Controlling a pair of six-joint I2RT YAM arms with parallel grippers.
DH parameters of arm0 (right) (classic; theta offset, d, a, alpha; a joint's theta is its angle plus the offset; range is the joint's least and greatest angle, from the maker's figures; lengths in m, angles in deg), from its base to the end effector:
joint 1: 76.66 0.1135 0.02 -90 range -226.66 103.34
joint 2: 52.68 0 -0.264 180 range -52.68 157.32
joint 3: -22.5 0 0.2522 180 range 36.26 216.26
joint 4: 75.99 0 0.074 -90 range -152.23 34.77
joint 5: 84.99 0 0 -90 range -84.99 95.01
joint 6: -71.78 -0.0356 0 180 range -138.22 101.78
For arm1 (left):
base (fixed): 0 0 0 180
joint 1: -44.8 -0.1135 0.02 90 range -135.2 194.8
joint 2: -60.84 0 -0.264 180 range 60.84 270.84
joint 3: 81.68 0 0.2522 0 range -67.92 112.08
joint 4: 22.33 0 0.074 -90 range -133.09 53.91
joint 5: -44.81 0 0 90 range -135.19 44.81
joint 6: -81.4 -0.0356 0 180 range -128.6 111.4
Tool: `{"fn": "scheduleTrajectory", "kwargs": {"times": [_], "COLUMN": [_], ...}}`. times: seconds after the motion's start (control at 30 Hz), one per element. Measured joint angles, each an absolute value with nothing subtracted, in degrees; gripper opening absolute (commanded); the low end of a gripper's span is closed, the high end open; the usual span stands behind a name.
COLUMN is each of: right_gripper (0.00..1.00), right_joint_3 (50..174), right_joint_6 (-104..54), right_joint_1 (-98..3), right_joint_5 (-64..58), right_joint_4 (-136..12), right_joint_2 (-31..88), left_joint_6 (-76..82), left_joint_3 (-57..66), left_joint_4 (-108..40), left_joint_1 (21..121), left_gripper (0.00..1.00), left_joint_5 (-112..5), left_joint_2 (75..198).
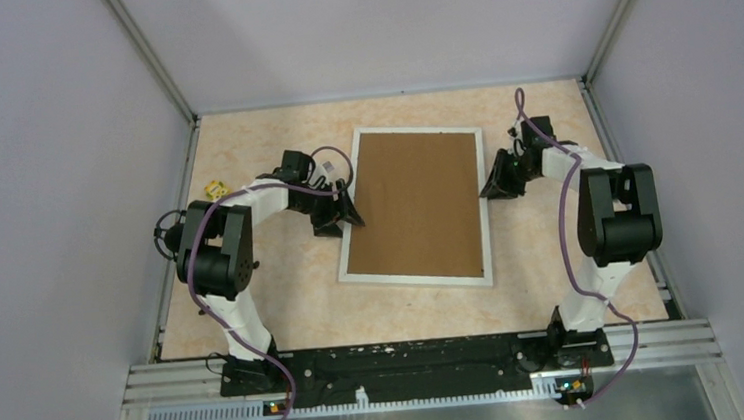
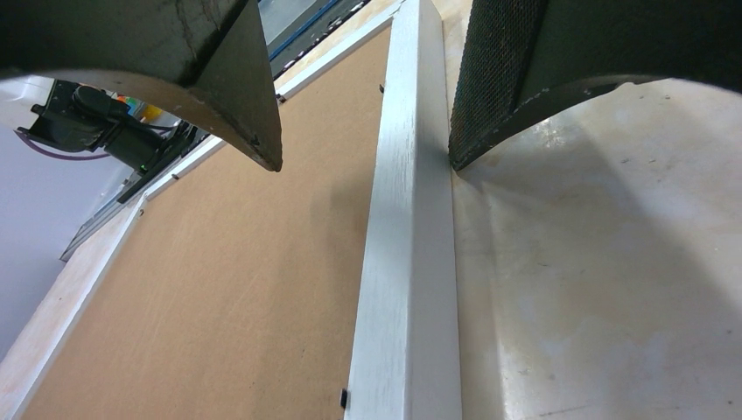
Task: Put the photo into the frame
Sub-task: Install the photo frame at the center of the board.
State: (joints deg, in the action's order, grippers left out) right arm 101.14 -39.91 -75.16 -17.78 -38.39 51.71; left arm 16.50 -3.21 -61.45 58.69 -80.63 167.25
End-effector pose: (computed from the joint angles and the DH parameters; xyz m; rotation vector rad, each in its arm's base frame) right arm 0.3602 0.0232 0.1642 0.3453 2.6724 0.6595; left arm 0.3421 -0.1059 0.1537 -0.0926 2.7982 -1.0307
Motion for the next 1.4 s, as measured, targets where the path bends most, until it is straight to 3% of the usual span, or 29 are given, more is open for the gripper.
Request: {"fn": "scheduleTrajectory", "kwargs": {"times": [0.8,1.1,1.17,1.3,1.4], "right_gripper": [0.43,0.5,0.55,0.61,0.65], "right_joint_3": [111.8,111.1,110.2,108.8,106.9], "right_joint_6": [-39.8,-40.9,-41.4,-41.4,-42.1], "right_joint_1": [-68.1,-60.5,-59.4,-60.1,-62.0], "right_joint_5": [-5.2,12.9,15.2,13.5,2.6], "right_joint_4": [-35.1,-34.3,-35.2,-36.7,-36.0], "right_joint_2": [58.4,56.7,55.8,54.2,52.8], "left_joint_6": [16.3,16.3,16.4,16.4,16.8], "left_joint_3": [-3.2,-3.1,-3.1,-2.6,-2.2], "left_joint_4": [-63.4,-63.5,-63.5,-64.3,-64.4], "left_joint_1": [58.2,58.2,58.2,58.2,57.9], "left_gripper": [0.74,0.75,0.78,0.86,0.9], "left_joint_5": [-80.3,-80.3,-80.4,-80.4,-80.4], "left_joint_2": [167.3,167.3,167.3,167.2,167.1]}}
